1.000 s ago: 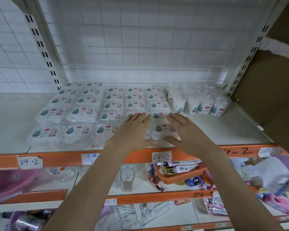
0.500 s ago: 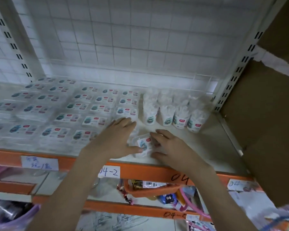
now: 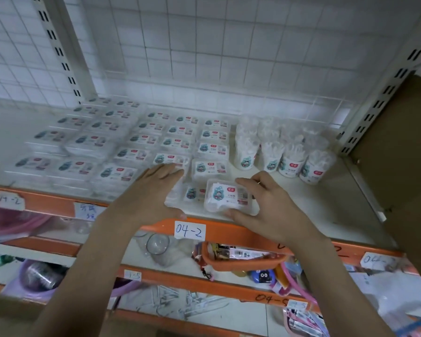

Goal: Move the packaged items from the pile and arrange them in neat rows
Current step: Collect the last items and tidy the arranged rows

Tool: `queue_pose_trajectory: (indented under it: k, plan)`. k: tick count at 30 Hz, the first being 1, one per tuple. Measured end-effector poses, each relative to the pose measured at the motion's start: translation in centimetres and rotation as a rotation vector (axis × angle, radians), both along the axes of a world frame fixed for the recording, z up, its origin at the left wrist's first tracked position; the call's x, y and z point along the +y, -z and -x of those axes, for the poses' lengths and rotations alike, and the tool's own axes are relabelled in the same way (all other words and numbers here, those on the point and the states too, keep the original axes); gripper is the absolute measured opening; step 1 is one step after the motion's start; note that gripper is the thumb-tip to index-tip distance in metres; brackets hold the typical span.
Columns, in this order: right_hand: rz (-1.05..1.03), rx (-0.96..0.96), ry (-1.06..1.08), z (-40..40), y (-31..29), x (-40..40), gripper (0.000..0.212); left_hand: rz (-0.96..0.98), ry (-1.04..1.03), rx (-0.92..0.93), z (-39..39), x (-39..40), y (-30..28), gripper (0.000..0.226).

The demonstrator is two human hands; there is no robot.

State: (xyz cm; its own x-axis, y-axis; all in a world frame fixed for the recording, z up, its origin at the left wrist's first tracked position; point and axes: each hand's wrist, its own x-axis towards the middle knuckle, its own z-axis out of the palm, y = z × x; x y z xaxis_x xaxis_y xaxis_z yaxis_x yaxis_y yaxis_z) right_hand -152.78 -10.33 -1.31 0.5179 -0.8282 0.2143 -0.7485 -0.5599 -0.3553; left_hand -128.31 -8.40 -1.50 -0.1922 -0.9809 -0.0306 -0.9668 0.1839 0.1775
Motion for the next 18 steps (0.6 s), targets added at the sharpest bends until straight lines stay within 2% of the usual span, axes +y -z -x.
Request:
queue_pose_trajectory:
  k: [4,7,9,14,18]
  plan:
    - [-0.014,0.021,0.061,-3.6,1.1,0.2,0.066,0.037,0.068,0.011,-1.5,0.4,0.9,0.085]
    - [0.107,-0.009,0.092,-5.3,1.9,0.4,0.058,0.068,0.064,0.005,-2.6,0.1,1.2,0.081]
    - [0.148,0.025,0.092,-5.8,2.1,0.2,0.061,0.090,0.066,-0.023,-3.4,-0.2,1.4,0.081]
    - [0.071,0.097,0.034,-5.8,3.0,-0.5,0.077,0.103,0.115,-0.031,-3.9,-0.6,1.7,0.081]
    - [0.061,0.139,0.056,-7.1,3.8,-0.6,0.081,0.119,0.143,-0.035,-4.2,-0.8,1.8,0.081]
